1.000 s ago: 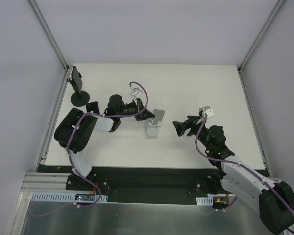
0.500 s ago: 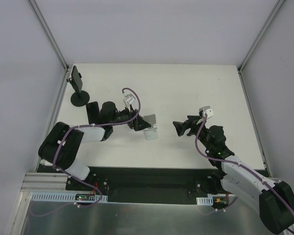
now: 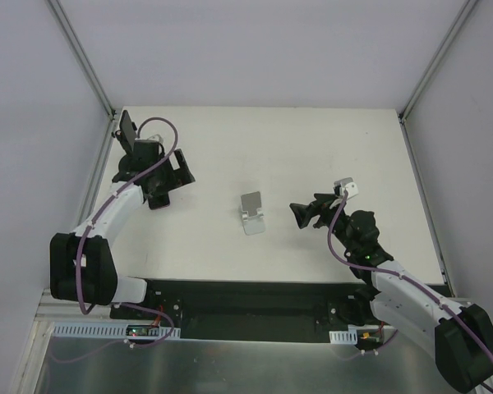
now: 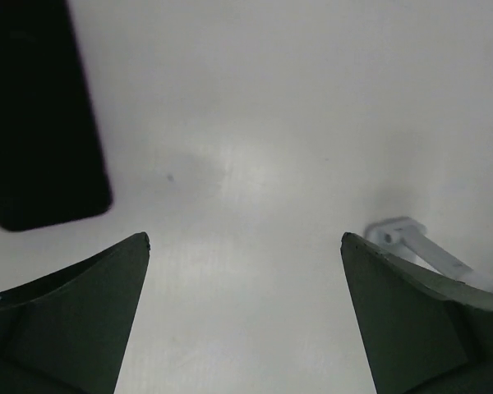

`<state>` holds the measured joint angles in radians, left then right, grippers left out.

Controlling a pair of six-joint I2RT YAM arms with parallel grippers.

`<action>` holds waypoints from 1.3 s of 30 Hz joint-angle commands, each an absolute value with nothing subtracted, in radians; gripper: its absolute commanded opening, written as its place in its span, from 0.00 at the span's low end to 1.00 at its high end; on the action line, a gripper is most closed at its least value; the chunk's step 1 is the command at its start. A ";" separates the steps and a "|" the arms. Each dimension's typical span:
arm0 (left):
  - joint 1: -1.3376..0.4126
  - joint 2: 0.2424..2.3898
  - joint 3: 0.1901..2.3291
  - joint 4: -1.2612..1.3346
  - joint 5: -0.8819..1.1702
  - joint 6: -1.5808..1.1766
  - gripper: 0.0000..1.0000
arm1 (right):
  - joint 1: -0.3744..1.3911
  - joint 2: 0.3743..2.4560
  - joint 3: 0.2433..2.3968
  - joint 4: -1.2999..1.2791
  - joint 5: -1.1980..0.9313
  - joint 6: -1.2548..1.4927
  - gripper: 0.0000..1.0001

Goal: Place the phone on the phone stand

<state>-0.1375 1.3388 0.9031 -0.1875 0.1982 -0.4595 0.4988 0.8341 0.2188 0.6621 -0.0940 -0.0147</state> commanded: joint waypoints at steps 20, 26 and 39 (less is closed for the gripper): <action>0.066 1.824 1.219 -0.575 0.023 -0.207 0.99 | 0.494 0.813 0.249 0.721 -0.109 -0.012 0.96; 0.066 1.853 1.233 -0.577 0.006 -0.215 0.95 | 0.492 0.813 0.249 0.721 -0.110 -0.011 0.97; 0.029 1.847 1.192 -0.578 0.006 -0.235 0.58 | 0.494 0.807 0.247 0.721 -0.109 -0.008 0.97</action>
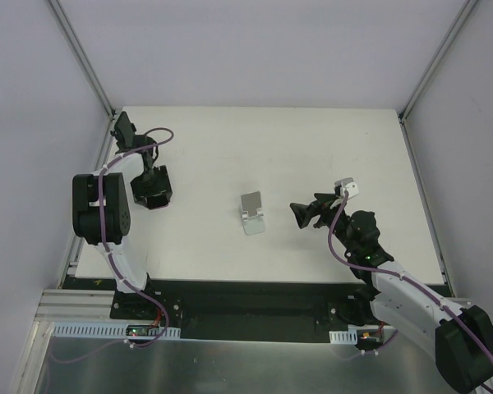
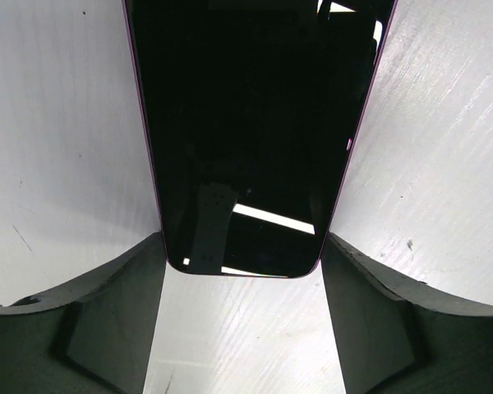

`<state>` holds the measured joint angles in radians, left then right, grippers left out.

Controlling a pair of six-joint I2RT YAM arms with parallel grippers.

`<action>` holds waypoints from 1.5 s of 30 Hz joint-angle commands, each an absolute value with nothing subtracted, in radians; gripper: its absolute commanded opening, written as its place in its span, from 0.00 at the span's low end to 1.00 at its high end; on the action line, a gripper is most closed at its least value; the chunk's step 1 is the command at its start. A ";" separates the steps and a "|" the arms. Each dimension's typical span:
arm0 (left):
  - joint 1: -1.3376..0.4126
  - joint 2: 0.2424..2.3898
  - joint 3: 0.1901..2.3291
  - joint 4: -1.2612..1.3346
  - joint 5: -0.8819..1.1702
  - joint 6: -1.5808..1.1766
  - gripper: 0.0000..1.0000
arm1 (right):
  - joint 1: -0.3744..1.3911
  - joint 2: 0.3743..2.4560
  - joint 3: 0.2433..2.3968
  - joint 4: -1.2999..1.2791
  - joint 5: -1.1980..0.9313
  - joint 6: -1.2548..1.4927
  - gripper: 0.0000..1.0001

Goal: Place the phone on the phone stand

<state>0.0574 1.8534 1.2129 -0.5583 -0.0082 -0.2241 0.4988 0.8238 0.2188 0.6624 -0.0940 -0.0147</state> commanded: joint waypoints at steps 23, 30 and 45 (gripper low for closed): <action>-0.225 1.471 0.798 -0.574 0.048 -0.514 0.99 | 0.492 0.808 0.245 0.722 -0.115 -0.005 0.97; -0.225 1.623 0.994 -0.630 0.000 -0.424 0.99 | 0.492 0.811 0.244 0.724 -0.110 -0.006 0.97; -0.160 1.810 1.143 -0.680 -0.020 -0.276 0.94 | 0.492 0.833 0.253 0.729 -0.120 -0.009 0.97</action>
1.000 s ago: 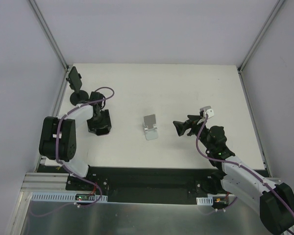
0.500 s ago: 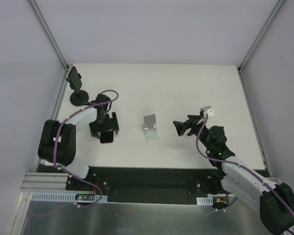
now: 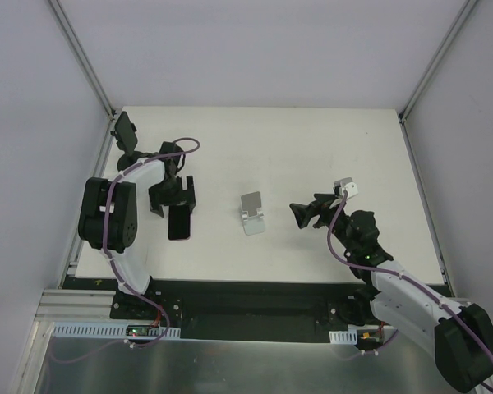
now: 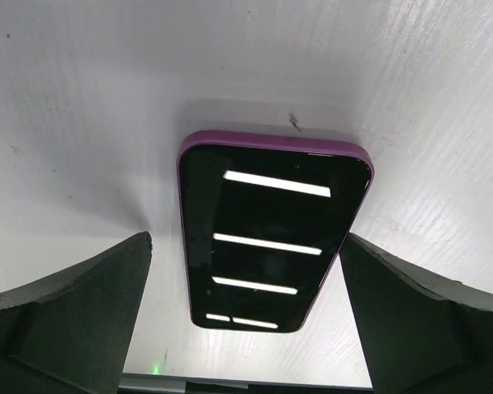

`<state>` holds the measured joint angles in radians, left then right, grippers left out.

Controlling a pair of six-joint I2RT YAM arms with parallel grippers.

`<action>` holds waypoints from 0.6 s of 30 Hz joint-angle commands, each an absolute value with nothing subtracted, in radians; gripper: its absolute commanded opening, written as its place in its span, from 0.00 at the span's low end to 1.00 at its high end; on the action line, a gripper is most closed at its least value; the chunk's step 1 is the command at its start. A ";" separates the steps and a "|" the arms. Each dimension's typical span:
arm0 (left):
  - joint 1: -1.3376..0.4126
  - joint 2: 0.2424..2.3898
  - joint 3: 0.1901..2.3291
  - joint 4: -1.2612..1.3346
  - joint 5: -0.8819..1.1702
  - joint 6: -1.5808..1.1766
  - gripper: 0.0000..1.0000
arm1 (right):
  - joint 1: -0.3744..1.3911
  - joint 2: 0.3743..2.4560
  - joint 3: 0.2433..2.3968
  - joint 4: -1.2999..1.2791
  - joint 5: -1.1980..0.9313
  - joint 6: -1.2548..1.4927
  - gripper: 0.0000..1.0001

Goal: Place the phone on the phone stand

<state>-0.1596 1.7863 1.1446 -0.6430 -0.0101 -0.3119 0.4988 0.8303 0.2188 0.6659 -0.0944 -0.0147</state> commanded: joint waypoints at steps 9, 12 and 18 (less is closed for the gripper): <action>-0.156 1.850 1.106 -0.669 0.046 -0.239 0.92 | 0.492 0.788 0.236 0.718 -0.100 -0.009 0.97; -0.160 1.867 1.118 -0.672 0.046 -0.229 0.88 | 0.492 0.792 0.238 0.718 -0.100 -0.011 0.97; -0.163 1.888 1.138 -0.696 0.057 -0.245 0.64 | 0.489 0.772 0.235 0.718 -0.097 -0.011 0.97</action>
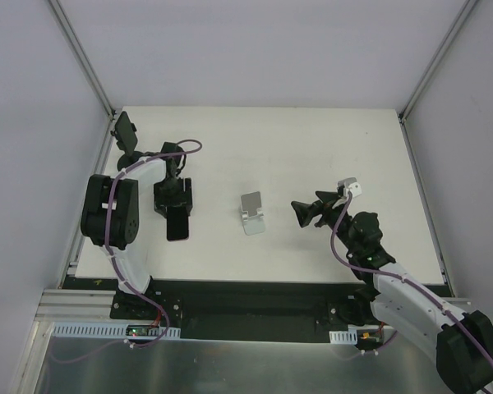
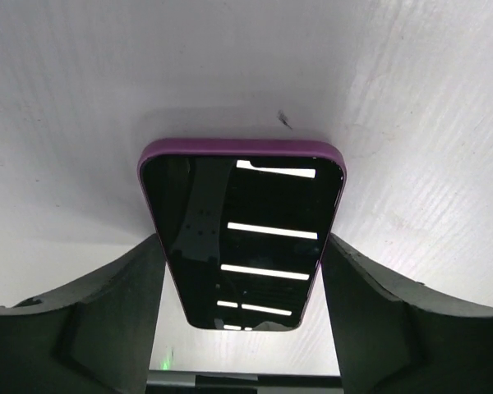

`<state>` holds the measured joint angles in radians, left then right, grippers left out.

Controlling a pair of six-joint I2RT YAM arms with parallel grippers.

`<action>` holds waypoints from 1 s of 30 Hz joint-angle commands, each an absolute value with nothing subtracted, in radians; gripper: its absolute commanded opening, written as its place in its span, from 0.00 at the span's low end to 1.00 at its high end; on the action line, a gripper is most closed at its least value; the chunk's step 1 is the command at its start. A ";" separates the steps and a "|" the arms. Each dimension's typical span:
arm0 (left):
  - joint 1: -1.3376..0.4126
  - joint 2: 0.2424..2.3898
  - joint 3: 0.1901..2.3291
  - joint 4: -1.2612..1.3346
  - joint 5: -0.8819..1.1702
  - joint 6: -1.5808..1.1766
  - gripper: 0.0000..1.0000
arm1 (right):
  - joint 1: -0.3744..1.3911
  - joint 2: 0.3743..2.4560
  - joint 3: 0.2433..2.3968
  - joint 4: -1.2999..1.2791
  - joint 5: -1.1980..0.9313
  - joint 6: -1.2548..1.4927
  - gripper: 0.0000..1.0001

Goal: Place the phone on the phone stand

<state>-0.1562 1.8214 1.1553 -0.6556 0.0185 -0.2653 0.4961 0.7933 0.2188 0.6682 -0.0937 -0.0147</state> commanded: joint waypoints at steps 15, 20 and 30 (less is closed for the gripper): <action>-0.169 1.671 1.068 -0.661 0.014 -0.330 0.00 | 0.488 0.764 0.227 0.715 -0.086 -0.011 0.97; -0.222 1.487 1.016 -0.614 -0.076 -0.452 0.00 | 0.489 0.773 0.230 0.716 -0.084 -0.011 0.97; -0.380 1.247 0.937 -0.581 -0.285 -0.687 0.00 | 0.488 0.799 0.236 0.727 -0.095 -0.005 0.97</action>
